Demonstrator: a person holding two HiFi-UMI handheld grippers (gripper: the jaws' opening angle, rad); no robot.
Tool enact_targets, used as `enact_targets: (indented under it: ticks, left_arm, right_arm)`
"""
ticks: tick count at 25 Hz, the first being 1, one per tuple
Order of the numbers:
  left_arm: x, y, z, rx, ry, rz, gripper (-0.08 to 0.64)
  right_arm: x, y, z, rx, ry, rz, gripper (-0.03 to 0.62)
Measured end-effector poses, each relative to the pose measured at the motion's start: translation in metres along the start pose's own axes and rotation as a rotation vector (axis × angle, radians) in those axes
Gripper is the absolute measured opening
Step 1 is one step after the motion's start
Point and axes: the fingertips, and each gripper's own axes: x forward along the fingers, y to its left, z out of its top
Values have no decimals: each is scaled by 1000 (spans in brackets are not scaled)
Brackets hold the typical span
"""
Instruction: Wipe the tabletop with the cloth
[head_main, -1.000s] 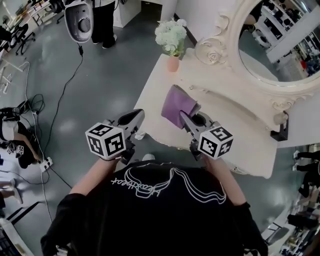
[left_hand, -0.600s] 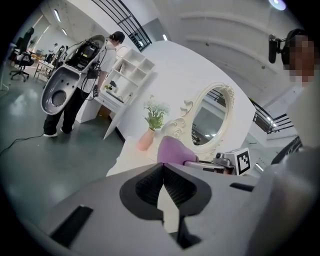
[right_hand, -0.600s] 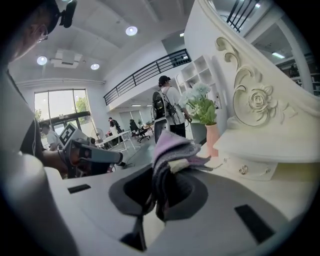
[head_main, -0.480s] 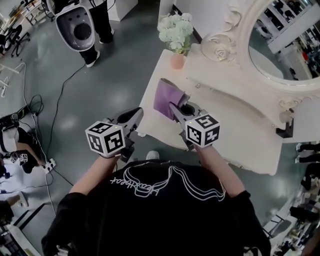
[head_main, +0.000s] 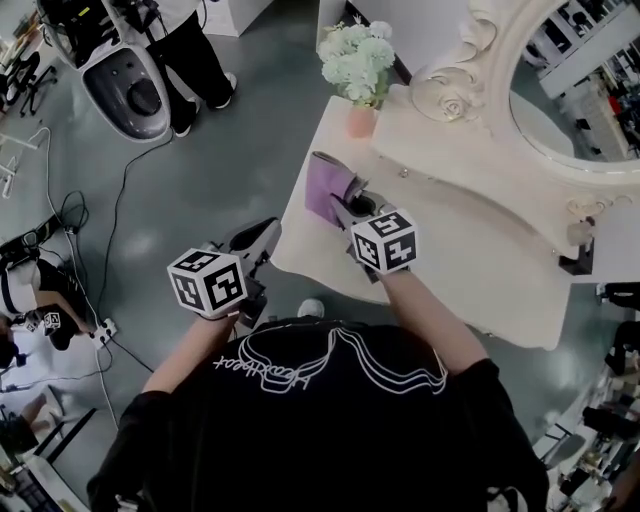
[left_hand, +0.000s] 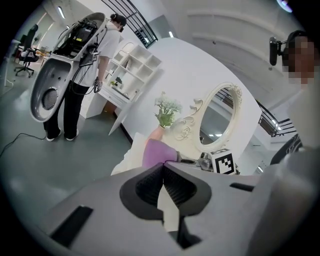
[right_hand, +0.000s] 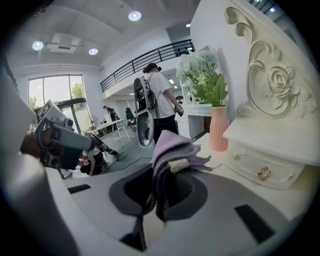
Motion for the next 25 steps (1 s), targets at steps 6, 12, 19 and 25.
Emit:
enact_targets:
  ticks: [6,12,19,25]
  left_arm:
    - [2,7,3,-21,-5,9,5]
    - [4,12,3,3,-1,31,5]
    - [2,20,3,-12,0,44,5]
    - [2,26,3,-17,4,53,5]
  right_arm:
    - [16,-16,-9,-77,40,-68,54]
    - [27,-28,-20,-128,89,-112,54]
    - [42,-34,-31,-169,145,-133,54]
    - [44,-36,-31,-169,155,-141,54]
